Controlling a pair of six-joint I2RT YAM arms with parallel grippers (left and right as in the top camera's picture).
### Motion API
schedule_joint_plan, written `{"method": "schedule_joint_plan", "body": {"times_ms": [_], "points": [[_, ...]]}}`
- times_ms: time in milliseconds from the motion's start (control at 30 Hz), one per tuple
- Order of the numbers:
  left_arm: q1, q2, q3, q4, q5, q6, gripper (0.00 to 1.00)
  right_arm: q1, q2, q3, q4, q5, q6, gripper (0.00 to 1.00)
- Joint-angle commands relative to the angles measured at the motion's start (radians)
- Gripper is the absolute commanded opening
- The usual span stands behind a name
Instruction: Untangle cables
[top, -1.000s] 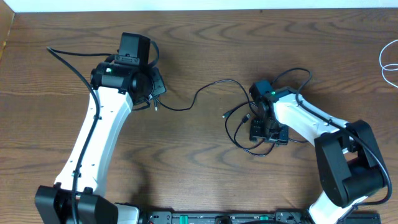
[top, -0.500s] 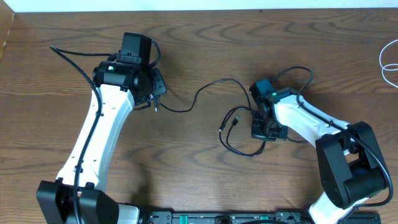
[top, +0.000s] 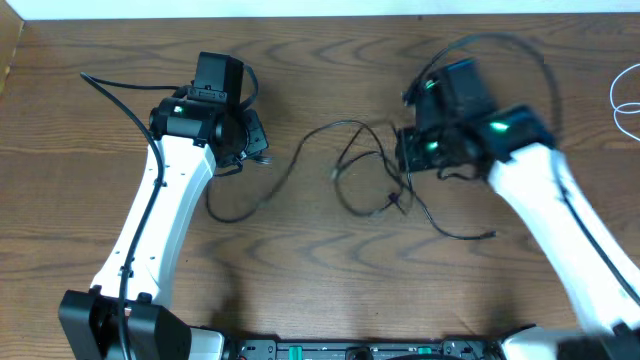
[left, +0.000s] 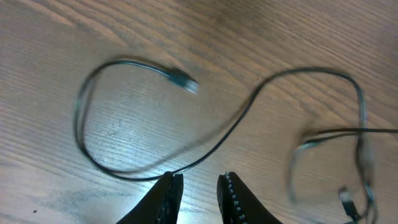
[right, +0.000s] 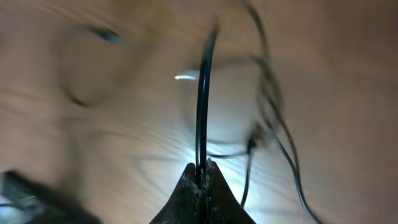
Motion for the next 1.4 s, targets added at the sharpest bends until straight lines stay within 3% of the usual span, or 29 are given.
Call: {"method": "schedule_joint_plan", "body": {"times_ms": [0, 233, 467, 700, 1033, 1367], "points": [[-0.002, 0.011, 0.0, -0.002, -0.003, 0.002, 0.26, -0.031, -0.092, 0.067, -0.007, -0.061, -0.052, 0.01], [-0.002, 0.011, -0.001, 0.002, -0.013, 0.002, 0.29, -0.159, -0.191, 0.101, 0.019, -0.005, 0.029, 0.01], [-0.002, 0.011, -0.001, 0.002, -0.013, 0.002, 0.29, -0.349, -0.24, 0.181, 0.211, -0.286, 0.098, 0.01], [-0.002, 0.011, -0.001, 0.002, -0.013, 0.002, 0.29, -0.491, -0.245, 0.372, 0.385, -0.291, 0.257, 0.01], [-0.002, 0.011, -0.001, 0.002, -0.013, 0.002, 0.29, -0.599, -0.244, 0.472, 0.412, -0.035, 0.317, 0.01], [-0.002, 0.011, -0.001, 0.002, -0.013, 0.002, 0.3, -0.608, -0.143, 0.472, 0.351, 0.367, 0.143, 0.01]]}}
